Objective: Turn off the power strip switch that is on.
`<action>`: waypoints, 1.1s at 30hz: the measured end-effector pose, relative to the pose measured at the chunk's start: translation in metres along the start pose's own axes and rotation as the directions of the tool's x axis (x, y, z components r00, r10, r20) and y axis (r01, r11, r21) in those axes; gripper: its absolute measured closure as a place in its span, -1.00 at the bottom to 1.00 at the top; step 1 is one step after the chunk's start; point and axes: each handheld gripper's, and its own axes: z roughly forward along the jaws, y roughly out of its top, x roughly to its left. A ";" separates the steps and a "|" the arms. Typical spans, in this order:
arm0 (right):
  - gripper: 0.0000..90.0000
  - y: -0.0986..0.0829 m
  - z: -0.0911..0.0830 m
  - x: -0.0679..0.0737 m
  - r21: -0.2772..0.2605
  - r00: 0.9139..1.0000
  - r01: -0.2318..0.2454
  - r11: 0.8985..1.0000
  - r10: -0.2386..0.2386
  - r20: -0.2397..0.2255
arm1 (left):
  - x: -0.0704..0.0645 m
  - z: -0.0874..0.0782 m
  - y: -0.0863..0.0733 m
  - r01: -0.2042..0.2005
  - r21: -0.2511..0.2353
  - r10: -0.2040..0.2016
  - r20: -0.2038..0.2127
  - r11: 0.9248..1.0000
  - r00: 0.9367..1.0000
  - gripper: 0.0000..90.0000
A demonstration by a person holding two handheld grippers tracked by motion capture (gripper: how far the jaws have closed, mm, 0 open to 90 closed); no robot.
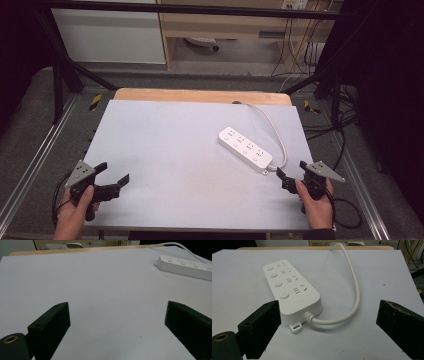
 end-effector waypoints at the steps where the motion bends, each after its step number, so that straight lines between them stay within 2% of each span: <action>1: -0.88 0.000 0.000 0.000 0.000 1.000 0.000 1.000 0.000 0.000 | 0.000 0.000 0.000 0.000 0.000 0.000 0.001 1.000 1.000 -0.86; 12: -0.94 0.004 -0.002 0.002 -0.008 1.000 -0.008 1.000 0.008 0.016 | 0.000 0.001 0.000 0.002 0.001 -0.002 0.005 1.000 1.000 -0.86; 16: -0.94 0.006 -0.002 0.005 -0.008 1.000 -0.003 1.000 0.003 0.005 | 0.000 0.001 0.000 -0.001 0.002 0.001 0.005 1.000 1.000 -0.86; 18: -0.94 0.008 -0.002 0.007 0.014 1.000 -0.019 1.000 0.019 -0.016 | 0.000 0.001 -0.001 -0.003 0.003 0.003 0.004 1.000 1.000 -0.86; 21: -0.95 0.012 -0.004 0.011 -0.018 1.000 -0.002 1.000 0.002 -0.004 | 0.001 0.000 -0.001 -0.006 0.007 0.006 0.001 1.000 1.000 -0.86; 25: -0.95 0.017 -0.006 0.012 -0.041 1.000 -0.018 0.999 0.019 0.014 | 0.000 0.001 -0.001 -0.005 0.005 0.005 0.001 1.000 1.000 -0.86; 30: -0.95 0.026 -0.007 0.015 -0.062 1.000 -0.009 0.998 0.010 0.007 | 0.001 0.001 -0.001 -0.002 0.009 0.002 0.001 1.000 1.000 -0.86; 33: -0.93 0.038 -0.004 0.016 -0.090 1.000 0.003 0.996 -0.002 0.010 | 0.001 0.001 -0.002 -0.001 0.009 0.001 -0.001 1.000 1.000 -0.87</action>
